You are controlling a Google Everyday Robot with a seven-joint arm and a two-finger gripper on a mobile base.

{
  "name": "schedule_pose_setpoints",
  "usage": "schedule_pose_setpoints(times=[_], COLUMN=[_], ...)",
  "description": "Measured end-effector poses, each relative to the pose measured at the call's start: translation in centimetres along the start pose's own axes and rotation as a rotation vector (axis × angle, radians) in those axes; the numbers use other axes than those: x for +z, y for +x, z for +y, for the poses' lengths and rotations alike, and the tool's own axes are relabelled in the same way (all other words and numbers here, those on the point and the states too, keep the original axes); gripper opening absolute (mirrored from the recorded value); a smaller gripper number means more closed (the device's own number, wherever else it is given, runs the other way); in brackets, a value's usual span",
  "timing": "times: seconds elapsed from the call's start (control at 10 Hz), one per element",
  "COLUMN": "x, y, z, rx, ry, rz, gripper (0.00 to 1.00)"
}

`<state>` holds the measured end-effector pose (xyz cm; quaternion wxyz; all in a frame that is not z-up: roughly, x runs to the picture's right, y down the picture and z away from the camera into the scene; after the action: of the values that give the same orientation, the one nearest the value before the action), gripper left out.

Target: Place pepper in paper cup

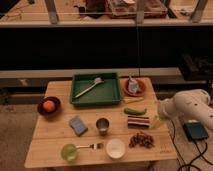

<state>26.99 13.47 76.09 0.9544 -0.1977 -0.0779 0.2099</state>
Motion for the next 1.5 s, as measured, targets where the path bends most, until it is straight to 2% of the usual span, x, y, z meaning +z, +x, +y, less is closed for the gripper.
schedule_pose_setpoints(times=[0.2,0.4,0.5,0.6,0.7,0.8,0.9,1.2,1.4,1.5], x=[-0.2,-0.4,-0.5,-0.3,0.1,0.5,1.3,3.8,5.1,5.6], y=[0.1,-0.8,-1.6,-3.0,-4.1,-4.7,-5.3,-5.0,-5.5,-5.6], z=[-0.6,-2.7,-4.2,-5.8,-6.3,-6.5,-5.9,-4.7,-4.4,-4.4], rx=[-0.026,-0.109,-0.167,-0.258,-0.312,-0.358,-0.405,-0.414,-0.411,-0.411], ry=[-0.005,-0.008,-0.011,-0.020,-0.034,-0.050,-0.074,-0.120,-0.137,-0.139], rz=[0.003,0.015,0.023,0.039,0.050,0.069,0.081,0.082,0.078,0.078], gripper=[0.80,0.80,0.80,0.80,0.80,0.77,0.67,0.42,0.42,0.46])
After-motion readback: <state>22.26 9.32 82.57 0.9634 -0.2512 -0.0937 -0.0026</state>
